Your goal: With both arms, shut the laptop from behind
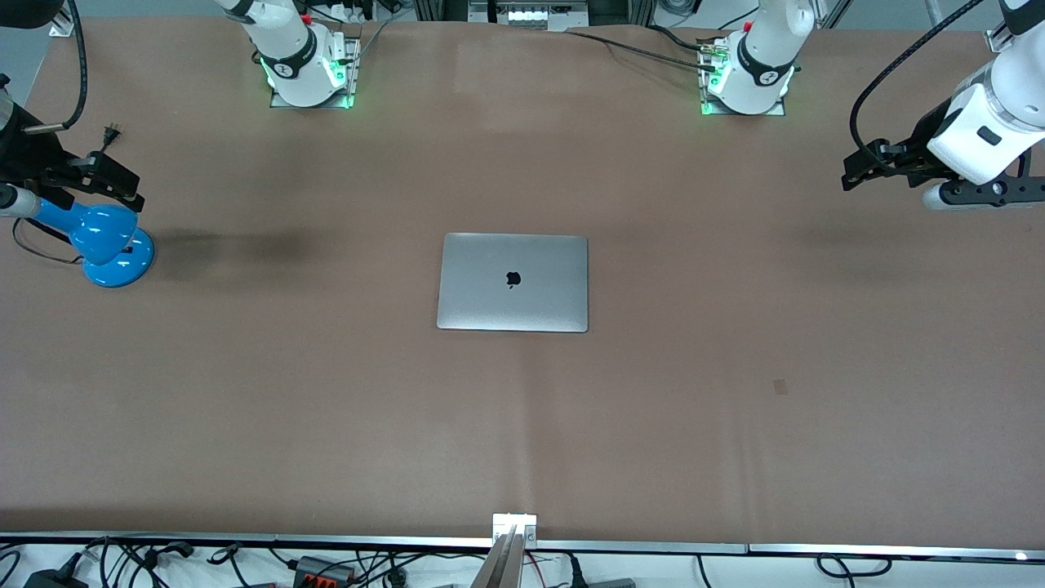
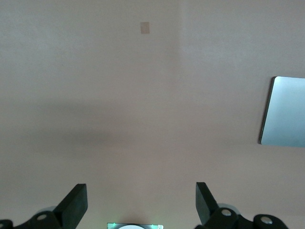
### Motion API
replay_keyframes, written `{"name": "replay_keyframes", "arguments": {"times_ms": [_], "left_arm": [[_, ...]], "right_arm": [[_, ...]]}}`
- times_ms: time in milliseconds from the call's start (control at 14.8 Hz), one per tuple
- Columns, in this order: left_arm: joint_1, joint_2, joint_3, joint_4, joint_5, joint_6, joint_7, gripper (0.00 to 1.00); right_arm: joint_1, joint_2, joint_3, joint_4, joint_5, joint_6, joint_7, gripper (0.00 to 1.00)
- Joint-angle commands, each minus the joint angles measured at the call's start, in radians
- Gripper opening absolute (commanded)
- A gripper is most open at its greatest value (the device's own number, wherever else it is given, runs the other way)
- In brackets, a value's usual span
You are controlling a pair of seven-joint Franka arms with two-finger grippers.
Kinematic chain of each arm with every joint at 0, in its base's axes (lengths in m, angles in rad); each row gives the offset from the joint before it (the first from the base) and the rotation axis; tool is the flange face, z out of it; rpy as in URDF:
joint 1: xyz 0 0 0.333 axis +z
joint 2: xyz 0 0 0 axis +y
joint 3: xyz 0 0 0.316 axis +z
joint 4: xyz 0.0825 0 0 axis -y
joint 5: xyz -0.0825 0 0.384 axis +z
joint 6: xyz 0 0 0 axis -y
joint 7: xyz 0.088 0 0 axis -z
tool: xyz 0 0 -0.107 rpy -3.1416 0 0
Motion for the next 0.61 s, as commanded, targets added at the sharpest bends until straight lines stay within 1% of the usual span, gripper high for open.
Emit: {"name": "replay_keyframes", "arguments": {"times_ms": [0,542], "left_arm": [[-0.006,0.001,0.012,0.017,-0.020,-0.020,0.011,1.00],[-0.006,0.001,0.012,0.017,-0.020,-0.020,0.011,1.00]], "right_arm": [[-0.022,-0.003,0.018,-0.003,0.000,-0.006,-0.008,1.00],[-0.019,-0.009,0.019,-0.007,0.000,-0.020,-0.012,1.00]]}}
